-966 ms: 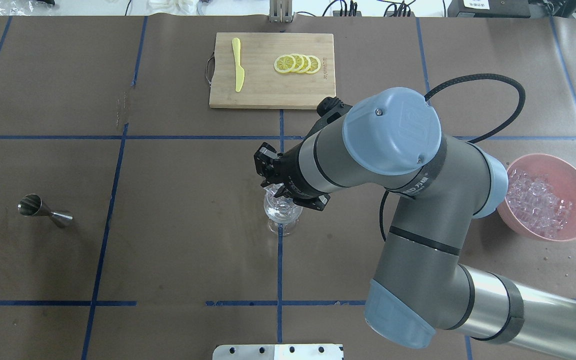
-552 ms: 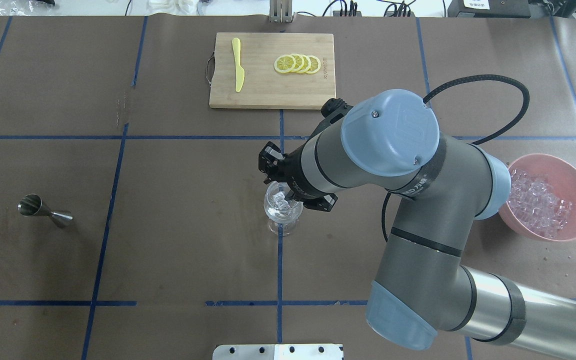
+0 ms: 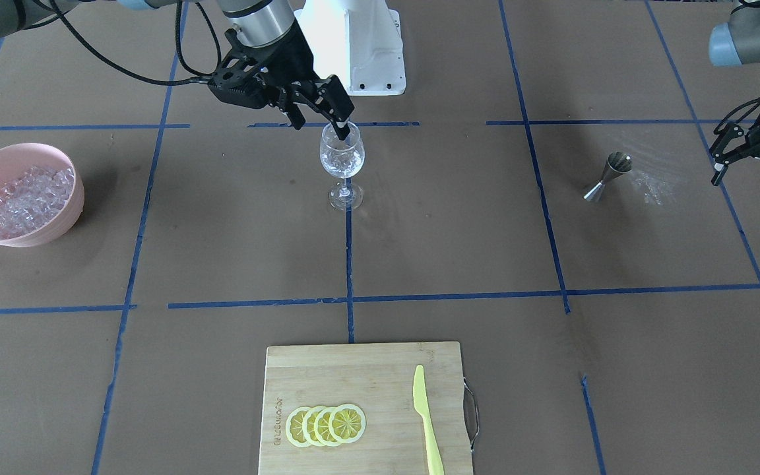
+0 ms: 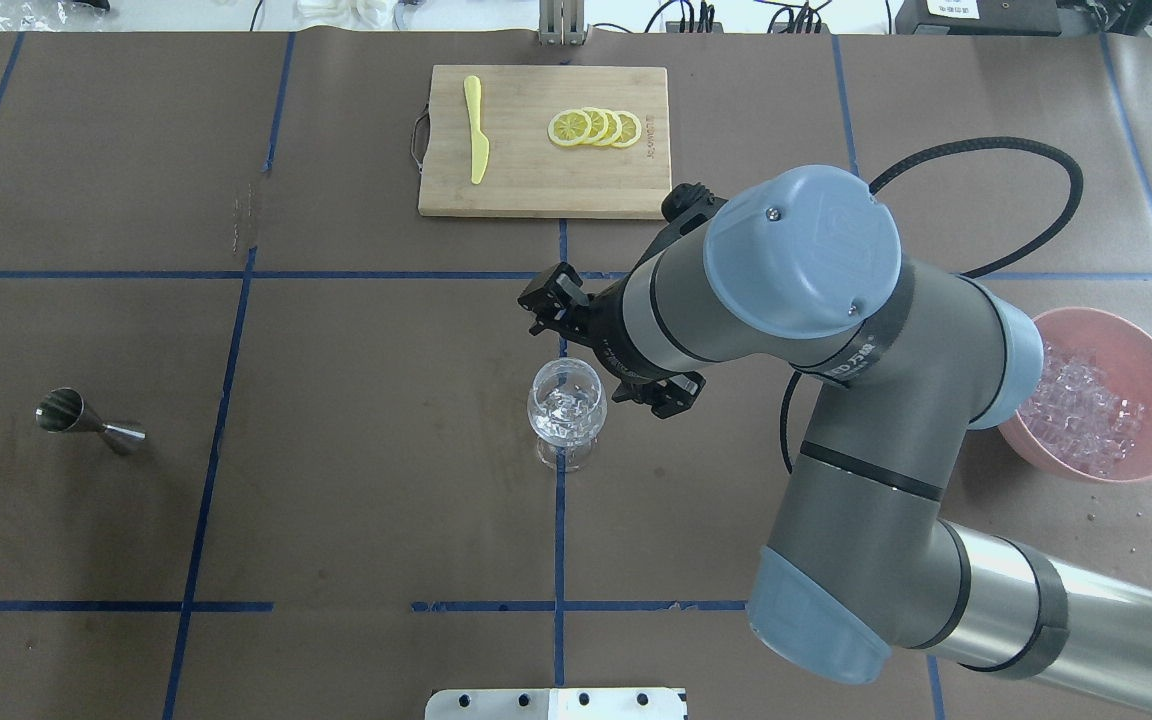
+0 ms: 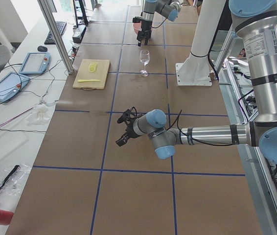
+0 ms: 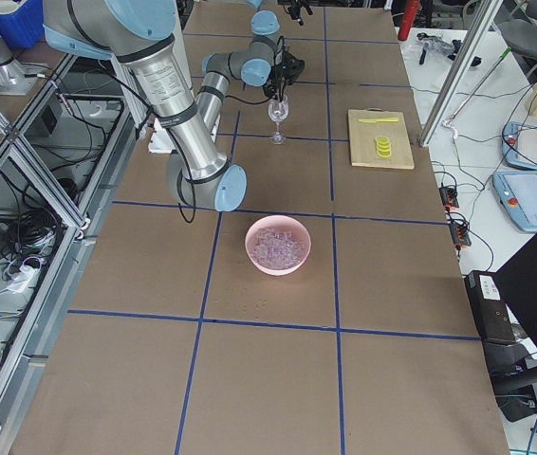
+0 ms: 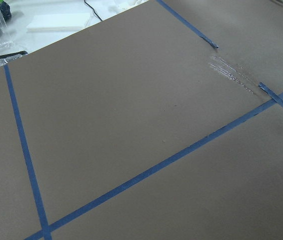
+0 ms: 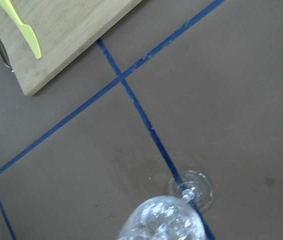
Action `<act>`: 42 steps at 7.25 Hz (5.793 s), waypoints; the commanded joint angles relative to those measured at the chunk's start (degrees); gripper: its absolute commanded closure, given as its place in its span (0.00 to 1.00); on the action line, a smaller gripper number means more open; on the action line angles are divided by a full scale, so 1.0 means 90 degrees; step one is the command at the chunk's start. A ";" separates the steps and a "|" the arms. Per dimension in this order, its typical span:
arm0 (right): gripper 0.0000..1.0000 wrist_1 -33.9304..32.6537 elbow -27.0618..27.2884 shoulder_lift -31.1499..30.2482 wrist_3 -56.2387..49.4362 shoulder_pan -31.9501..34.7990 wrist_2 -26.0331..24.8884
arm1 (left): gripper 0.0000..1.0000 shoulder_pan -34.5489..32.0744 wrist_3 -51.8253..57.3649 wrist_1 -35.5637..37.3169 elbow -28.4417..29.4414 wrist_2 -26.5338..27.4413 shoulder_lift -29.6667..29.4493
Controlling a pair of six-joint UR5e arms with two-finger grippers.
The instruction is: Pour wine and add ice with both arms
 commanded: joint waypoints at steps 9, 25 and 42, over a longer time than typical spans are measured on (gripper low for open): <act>0.00 0.0048 -0.0486 -0.3229 -0.7815 0.4214 0.2070 | 0.00 -0.1752 0.2365 0.4839 -0.0525 -0.1270 -0.1925; 0.00 -0.0294 -0.2490 -0.3415 -1.2139 0.6182 0.3254 | 0.00 -0.2363 0.3584 0.8029 -0.0705 -0.2988 -0.1248; 0.00 -0.0245 -0.2530 -0.3395 -1.2139 0.6172 0.3264 | 0.00 -0.2383 0.3594 0.7822 -0.0469 -0.2949 -0.1531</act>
